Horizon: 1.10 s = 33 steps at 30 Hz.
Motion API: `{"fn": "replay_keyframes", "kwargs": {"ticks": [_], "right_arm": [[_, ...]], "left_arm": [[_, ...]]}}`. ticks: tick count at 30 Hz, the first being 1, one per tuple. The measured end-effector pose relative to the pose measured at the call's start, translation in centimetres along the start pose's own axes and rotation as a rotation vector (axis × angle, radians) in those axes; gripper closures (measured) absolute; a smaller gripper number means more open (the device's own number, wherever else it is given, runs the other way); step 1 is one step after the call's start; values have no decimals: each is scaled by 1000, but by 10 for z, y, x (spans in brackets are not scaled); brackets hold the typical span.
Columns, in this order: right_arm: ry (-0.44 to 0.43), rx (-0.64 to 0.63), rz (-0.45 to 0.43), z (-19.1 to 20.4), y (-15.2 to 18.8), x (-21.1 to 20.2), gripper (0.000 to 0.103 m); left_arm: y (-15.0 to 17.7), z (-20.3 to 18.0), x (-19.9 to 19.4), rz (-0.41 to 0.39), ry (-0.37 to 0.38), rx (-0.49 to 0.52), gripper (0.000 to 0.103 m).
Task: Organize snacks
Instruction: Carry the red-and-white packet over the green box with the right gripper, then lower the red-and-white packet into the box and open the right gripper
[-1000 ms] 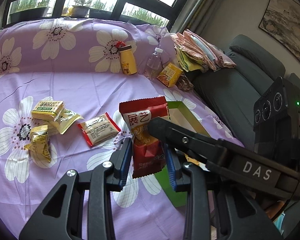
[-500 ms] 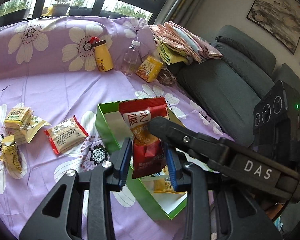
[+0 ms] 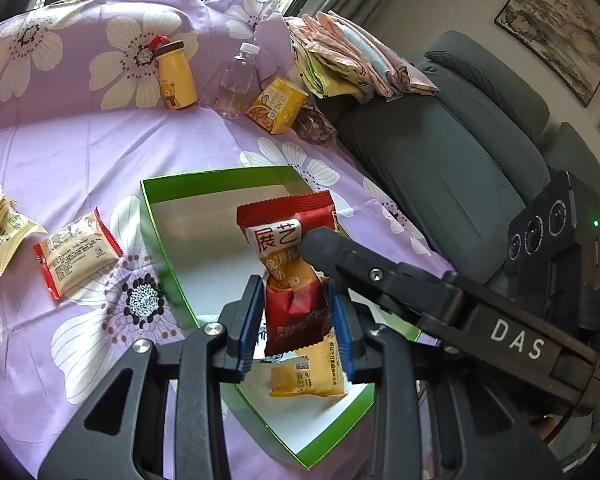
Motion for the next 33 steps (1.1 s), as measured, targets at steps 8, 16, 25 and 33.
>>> {"fn": "replay_keyframes", "kwargs": {"ticks": [8,16,25,33], "right_arm": [[36,48,22,-21,-3,7,59],[77,61,45,-34,-2,16,59],[109,83,60,-46,-1,19,59],[136,104,87,-54,1,23,59]], "left_arm": [[2,2,22,55,28,-39,71],[6,5,40,81,43,-67,72],[10,8,53,110,63,-96,72],[12,11,63,140,71,-123,72]]}}
Point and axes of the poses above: each gripper's, at about its wrist camera, not at the fingertips, and x roughly the way its jaws point, z to its left, y to its underside, the point moved 5 cm from there along x, roughly the way its jaws point
